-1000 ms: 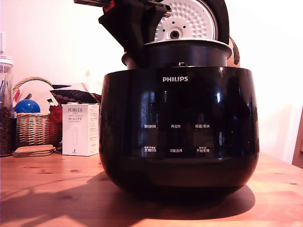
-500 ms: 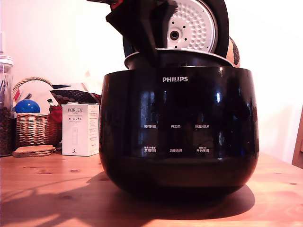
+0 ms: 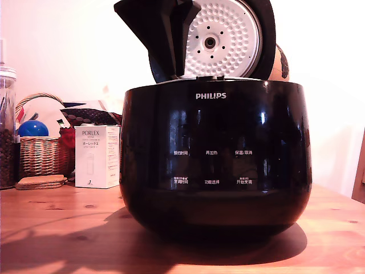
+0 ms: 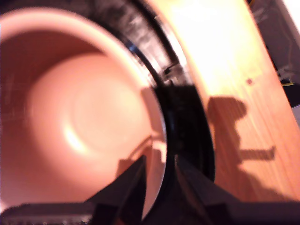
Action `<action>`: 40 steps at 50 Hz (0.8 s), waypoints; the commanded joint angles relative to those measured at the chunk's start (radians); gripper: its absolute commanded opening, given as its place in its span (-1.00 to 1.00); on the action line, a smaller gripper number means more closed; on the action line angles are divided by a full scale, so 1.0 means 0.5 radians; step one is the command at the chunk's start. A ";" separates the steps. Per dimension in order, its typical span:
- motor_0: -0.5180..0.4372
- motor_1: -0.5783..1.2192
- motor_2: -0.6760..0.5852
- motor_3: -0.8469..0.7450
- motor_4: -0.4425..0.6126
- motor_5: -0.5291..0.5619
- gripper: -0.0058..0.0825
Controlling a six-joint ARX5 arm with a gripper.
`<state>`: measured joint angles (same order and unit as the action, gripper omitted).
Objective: Place the pot you are holding inside the rice cooker
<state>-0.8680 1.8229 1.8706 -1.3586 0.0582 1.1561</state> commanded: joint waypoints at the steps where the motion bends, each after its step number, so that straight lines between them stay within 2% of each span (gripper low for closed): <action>1: -0.031 -0.011 0.025 0.001 -0.029 -0.069 -0.49; 6: -0.037 -0.029 0.049 0.002 -0.048 -0.159 -0.58; 7: -0.037 -0.035 0.050 0.002 -0.049 -0.246 -0.62; 12: -0.034 -0.056 0.058 0.002 -0.052 -0.367 -0.92; 13: -0.029 -0.063 0.058 0.002 -0.053 -0.367 -0.93; 14: -0.023 -0.069 0.058 0.002 -0.050 -0.478 -0.92; 16: -0.006 -0.077 0.059 0.008 -0.050 -0.490 -0.92; 17: 0.002 -0.079 0.059 0.011 -0.057 -0.600 -0.92; 20: 0.036 -0.090 0.059 0.027 -0.068 -0.632 -0.92; 21: 0.047 -0.090 0.059 0.040 -0.069 -0.806 -0.92; 23: 0.073 -0.096 0.059 0.060 -0.073 -0.821 -0.92; 24: 0.088 -0.102 0.059 0.066 -0.082 -0.974 -0.92; 25: 0.107 -0.103 0.059 0.078 -0.082 -1.008 -0.92; 27: 0.143 -0.107 0.059 0.103 -0.082 -1.008 -0.92; 28: 0.163 -0.114 0.059 0.112 -0.083 -1.158 -0.92; 30: 0.205 -0.116 0.059 0.134 -0.082 -1.170 -0.92; 32: 0.249 -0.128 0.059 0.165 -0.095 -1.294 -0.92; 34: 0.292 -0.140 0.059 0.194 -0.115 -1.294 -0.92; 35: 0.313 -0.142 0.059 0.212 -0.128 -1.400 -0.92; 40: 0.427 -0.183 0.059 0.309 -0.204 -1.480 -0.92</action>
<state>-0.6796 1.7767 1.8954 -1.2285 -0.0307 0.4732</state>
